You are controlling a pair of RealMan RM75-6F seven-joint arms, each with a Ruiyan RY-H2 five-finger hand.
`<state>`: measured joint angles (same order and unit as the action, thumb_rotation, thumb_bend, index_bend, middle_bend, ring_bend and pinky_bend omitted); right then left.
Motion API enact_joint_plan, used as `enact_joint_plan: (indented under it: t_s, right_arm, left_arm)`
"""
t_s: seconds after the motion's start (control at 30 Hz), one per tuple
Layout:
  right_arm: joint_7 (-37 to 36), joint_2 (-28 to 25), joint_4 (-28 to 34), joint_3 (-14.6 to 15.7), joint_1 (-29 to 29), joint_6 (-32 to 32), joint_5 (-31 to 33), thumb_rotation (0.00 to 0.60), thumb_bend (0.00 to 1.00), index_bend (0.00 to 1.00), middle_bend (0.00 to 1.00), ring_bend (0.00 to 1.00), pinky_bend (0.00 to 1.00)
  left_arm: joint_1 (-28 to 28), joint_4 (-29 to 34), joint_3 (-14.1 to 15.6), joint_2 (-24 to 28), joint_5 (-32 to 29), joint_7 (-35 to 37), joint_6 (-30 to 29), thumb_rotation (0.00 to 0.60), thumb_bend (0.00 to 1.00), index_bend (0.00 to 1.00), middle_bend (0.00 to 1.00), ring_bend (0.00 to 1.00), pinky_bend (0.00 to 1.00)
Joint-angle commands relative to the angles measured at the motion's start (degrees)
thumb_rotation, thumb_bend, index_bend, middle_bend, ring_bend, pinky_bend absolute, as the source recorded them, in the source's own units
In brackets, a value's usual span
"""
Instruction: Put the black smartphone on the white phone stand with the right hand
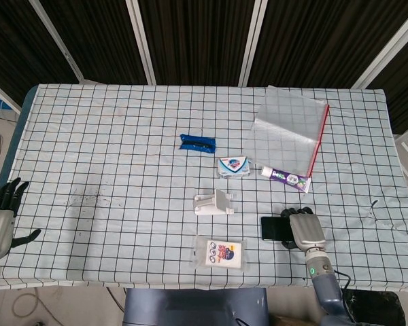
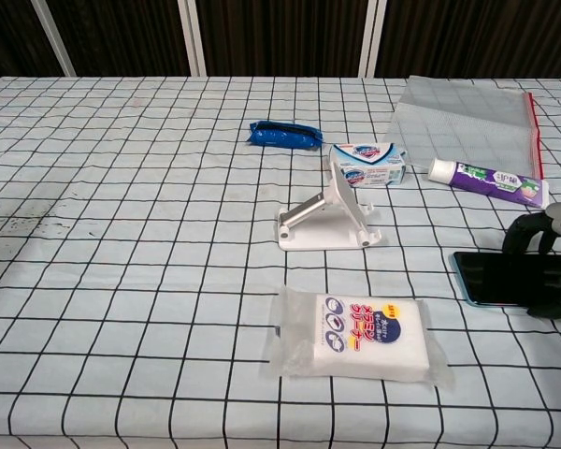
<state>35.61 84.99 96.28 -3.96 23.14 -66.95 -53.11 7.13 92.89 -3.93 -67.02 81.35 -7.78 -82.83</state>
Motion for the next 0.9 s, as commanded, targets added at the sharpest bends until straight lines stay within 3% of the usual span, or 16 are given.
enact_joint_plan:
  t_s: [0.03, 0.23, 0.53, 0.9]
  right_arm:
    - [-0.08, -0.08, -0.03, 0.15, 0.04, 0.01, -0.13, 0.600, 0.41, 0.43, 0.53, 0.44, 0.23]
    - [-0.57, -0.60, 0.11, 0.56, 0.00, 0.11, -0.40, 0.600, 0.49, 0.47, 0.56, 0.46, 0.23]
    - [-3.30, -2.10, 1.19, 0.66, -0.29, -0.68, -3.88, 0.600, 0.50, 0.48, 0.56, 0.46, 0.23]
    - [-15.53, -5.99, 4.69, -3.34, -1.25, -1.89, -8.72, 0.600, 0.50, 0.48, 0.56, 0.46, 0.25]
  left_arm:
    - [-0.01, 0.04, 0.00, 0.02, -0.02, 0.03, 0.00, 0.600, 0.00, 0.00, 0.00, 0.00, 0.00]
    - [-0.03, 0.11, 0.03, 0.05, -0.06, 0.10, 0.04, 0.600, 0.00, 0.00, 0.00, 0.00, 0.00]
    - [-0.05, 0.29, 0.02, 0.05, -0.17, -0.07, 0.02, 0.600, 0.00, 0.00, 0.00, 0.00, 0.00]
    - [-0.07, 0.48, -0.06, -0.03, -0.44, -0.26, 0.02, 0.600, 0.00, 0.00, 0.00, 0.00, 0.00]
